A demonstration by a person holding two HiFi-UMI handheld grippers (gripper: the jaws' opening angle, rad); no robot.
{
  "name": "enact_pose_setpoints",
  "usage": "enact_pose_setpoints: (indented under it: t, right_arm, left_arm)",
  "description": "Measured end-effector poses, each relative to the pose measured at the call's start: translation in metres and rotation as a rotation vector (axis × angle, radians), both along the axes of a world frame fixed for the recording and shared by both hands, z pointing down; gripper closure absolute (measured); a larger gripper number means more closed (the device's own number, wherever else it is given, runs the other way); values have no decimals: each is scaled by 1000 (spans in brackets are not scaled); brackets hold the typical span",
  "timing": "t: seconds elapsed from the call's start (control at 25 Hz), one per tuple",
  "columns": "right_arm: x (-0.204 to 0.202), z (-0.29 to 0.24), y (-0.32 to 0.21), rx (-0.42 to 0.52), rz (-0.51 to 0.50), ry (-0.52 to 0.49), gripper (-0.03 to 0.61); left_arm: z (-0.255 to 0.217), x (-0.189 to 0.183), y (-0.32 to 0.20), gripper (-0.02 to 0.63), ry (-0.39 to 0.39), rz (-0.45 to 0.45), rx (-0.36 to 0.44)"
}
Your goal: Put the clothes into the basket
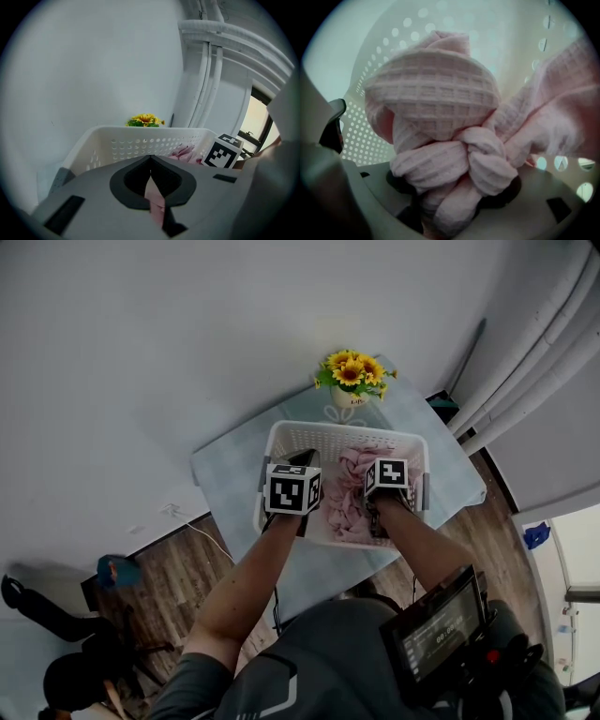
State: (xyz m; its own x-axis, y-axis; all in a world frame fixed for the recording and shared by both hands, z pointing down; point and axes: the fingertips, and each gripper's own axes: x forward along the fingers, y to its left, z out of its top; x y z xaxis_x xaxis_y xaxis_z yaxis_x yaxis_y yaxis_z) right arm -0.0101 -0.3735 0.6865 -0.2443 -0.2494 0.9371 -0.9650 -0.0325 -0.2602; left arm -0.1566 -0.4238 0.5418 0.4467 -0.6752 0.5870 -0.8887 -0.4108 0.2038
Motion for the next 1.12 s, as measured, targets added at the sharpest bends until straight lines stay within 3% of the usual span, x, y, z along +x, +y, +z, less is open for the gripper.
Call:
enact_pose_setpoints:
  t: [0.56,0.88,1.12]
  right_arm:
    - [-3,19,2,-18,-12,-13,224]
    - [-5,12,3,-40,0,-69,208]
    - [3,-22,8,-1,-12,-26,187]
  left_arm:
    - [38,-4,1,605,-51,-26,-77]
    - [-2,4,-4,604,-23,-22,23]
    - [-62,23,3,604,-25,-14,155]
